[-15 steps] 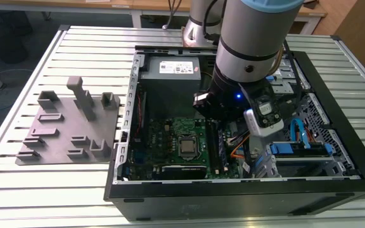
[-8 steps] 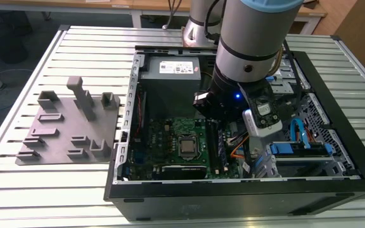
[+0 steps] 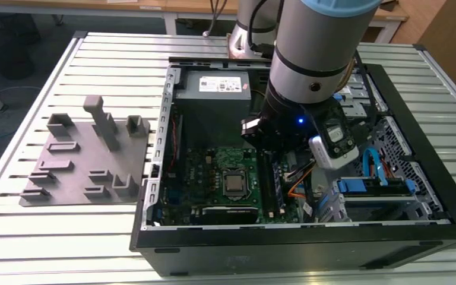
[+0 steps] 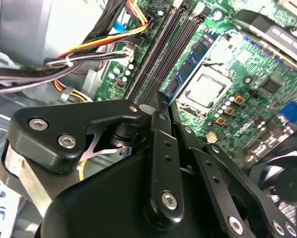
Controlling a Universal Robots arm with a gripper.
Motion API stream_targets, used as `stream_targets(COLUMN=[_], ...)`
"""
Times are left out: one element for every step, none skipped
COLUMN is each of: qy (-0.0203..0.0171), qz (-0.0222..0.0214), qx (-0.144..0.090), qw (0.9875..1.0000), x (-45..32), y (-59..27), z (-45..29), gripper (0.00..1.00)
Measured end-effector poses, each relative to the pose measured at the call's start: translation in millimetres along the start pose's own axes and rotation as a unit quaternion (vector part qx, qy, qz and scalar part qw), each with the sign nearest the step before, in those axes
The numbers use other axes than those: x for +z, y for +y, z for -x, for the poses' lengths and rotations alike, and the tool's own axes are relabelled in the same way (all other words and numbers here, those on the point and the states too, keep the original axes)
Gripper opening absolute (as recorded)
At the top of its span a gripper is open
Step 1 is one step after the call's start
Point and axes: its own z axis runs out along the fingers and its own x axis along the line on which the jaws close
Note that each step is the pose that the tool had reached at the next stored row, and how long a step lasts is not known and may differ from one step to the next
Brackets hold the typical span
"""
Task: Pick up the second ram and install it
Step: 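Insert the second ram into the second slot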
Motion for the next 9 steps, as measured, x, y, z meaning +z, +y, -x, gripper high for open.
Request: stream_targets(qy=[0.0,0.0001,0.0001,0.0001,0.0001,0.0001,0.0001,0.0001,0.0001], qz=[0.0,0.0001,0.0001,0.0001,0.0001,0.0001,0.0001,0.0001,0.0001], qx=[0.0,0.0,0.0,-0.001,-0.001,-0.001,-0.001,-0.001,-0.001], qw=[1.0,1.0,1.0,1.0,1.0,1.0,1.0,1.0,1.0], x=[0.0,0.0,0.0,0.1,0.0,0.1,0.1,0.1,0.3], y=[0.0,0.0,0.0,0.0,0.0,0.0,0.0,0.0,-0.1], z=[0.0,0.0,0.0,0.0,0.0,0.0,0.0,0.0,0.0], gripper=[0.11,0.11,0.11,0.11,0.11,0.11,0.11,0.11,0.11])
